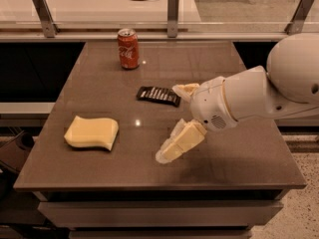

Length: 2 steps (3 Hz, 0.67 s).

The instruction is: Pick sponge

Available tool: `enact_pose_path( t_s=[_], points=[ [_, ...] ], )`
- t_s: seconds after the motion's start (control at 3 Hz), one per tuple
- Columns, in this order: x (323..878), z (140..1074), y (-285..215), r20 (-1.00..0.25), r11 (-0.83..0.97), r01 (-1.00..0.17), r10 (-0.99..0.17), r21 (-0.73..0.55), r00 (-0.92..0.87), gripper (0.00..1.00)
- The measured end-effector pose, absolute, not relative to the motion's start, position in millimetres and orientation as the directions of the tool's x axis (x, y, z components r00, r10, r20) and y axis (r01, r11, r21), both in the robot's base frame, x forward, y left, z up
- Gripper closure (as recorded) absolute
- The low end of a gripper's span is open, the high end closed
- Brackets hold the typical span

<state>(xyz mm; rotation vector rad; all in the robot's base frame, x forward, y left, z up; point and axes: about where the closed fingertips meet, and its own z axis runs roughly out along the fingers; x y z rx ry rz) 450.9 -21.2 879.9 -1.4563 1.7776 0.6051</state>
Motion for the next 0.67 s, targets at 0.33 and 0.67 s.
enact_pose_path(
  t_s=[0.33, 0.67],
  points=[
    [457.0, 884.2, 1.3, -0.829, 0.243, -0.966, -0.555, -0.088, -0.065, 0.00],
    [457.0, 884.2, 1.4, -0.829, 0.243, -0.966, -0.555, -0.088, -0.064, 0.00]
  ],
)
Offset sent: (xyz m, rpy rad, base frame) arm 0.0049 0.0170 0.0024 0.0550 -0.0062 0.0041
